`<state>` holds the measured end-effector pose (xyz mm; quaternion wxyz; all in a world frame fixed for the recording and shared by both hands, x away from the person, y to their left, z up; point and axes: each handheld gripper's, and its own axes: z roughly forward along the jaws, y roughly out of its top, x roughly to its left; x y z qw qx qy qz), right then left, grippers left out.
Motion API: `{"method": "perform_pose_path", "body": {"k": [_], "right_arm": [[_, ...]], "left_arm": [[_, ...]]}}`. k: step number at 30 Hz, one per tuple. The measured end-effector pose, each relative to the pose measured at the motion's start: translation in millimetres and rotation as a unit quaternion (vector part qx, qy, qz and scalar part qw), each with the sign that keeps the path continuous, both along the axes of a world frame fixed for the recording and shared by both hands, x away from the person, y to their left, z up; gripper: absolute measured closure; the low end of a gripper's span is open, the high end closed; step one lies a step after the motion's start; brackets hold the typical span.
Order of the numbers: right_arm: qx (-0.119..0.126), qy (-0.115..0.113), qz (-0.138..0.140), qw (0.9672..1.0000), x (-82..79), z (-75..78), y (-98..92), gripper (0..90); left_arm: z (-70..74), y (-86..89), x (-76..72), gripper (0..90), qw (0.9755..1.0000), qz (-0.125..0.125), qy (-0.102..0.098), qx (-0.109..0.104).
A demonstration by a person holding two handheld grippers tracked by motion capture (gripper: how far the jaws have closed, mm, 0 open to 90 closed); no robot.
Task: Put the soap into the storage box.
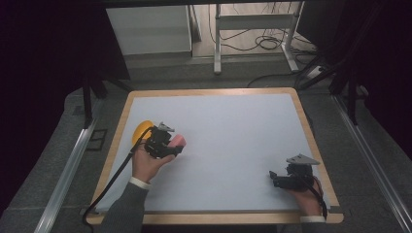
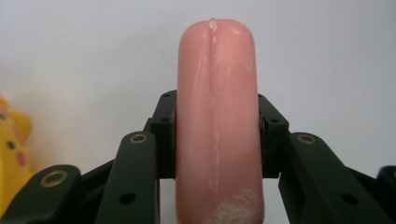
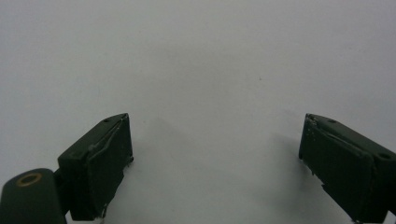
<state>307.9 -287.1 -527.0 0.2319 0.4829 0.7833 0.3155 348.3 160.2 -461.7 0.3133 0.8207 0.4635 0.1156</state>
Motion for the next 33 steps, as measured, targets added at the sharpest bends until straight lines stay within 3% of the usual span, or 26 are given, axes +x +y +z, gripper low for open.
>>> {"method": "perform_pose_path", "body": {"k": [14, 33], "right_arm": [[-0.001, 0.0, 0.0, 1.0, 0.2, -0.7, 0.2, 9.4], [-0.002, 0.001, 0.0, 1.0, 0.4, -1.0, 0.1, 9.4]], "left_arm": [[7.4, 24.4, 2.5, 60.1, 0.9995, 0.029, -0.013, -0.009], [11.5, 52.5, 3.2, 60.1, 0.9979, 0.061, -0.013, -0.019]]}}
